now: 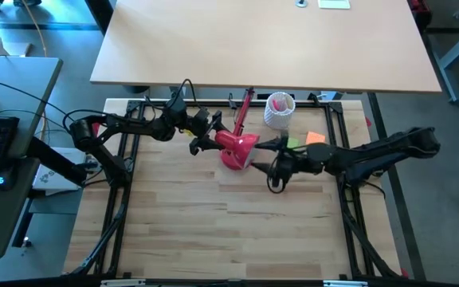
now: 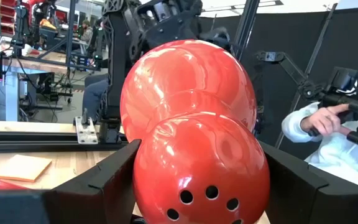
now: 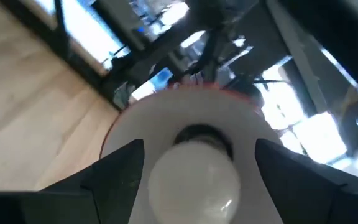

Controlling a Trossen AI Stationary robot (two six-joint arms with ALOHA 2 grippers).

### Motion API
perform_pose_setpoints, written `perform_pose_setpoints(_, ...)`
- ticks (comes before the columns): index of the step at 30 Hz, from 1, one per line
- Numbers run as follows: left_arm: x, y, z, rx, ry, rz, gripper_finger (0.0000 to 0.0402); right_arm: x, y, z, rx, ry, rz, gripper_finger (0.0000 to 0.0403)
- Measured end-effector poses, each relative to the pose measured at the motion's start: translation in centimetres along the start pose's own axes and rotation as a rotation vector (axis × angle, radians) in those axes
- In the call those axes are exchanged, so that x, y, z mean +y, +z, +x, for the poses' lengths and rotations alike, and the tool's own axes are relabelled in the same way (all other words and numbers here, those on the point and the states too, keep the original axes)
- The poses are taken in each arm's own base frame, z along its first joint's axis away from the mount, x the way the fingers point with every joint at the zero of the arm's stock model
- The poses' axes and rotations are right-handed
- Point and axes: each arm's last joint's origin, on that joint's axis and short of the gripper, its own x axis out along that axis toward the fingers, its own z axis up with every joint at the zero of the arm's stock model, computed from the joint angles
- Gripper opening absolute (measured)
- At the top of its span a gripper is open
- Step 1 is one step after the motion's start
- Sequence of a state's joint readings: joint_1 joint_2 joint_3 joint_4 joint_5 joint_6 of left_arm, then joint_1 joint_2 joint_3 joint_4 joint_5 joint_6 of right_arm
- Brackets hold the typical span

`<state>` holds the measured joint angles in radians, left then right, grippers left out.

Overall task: Screw lightbulb
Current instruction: Remove the lightbulb from the red lamp

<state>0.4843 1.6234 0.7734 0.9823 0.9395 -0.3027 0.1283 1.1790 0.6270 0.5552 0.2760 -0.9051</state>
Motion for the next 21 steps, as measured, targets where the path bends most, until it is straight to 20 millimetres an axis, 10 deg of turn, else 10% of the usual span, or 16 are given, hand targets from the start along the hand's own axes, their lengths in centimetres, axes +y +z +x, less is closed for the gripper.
perform_pose_setpoints(14, 0.0, 0.0, 0.0, 0.004, 0.007, -0.005, 0.0257, 0.7, -0.1, -1.3, 0.163, -0.047, 1.164, 0.0304)
perform_pose_setpoints(21, 0.0, -0.1, 0.0, 0.005, 0.007, -0.001, 0.0257, 1.0, -1.0, 0.0, 0.157, -0.036, 1.303, 0.0304)
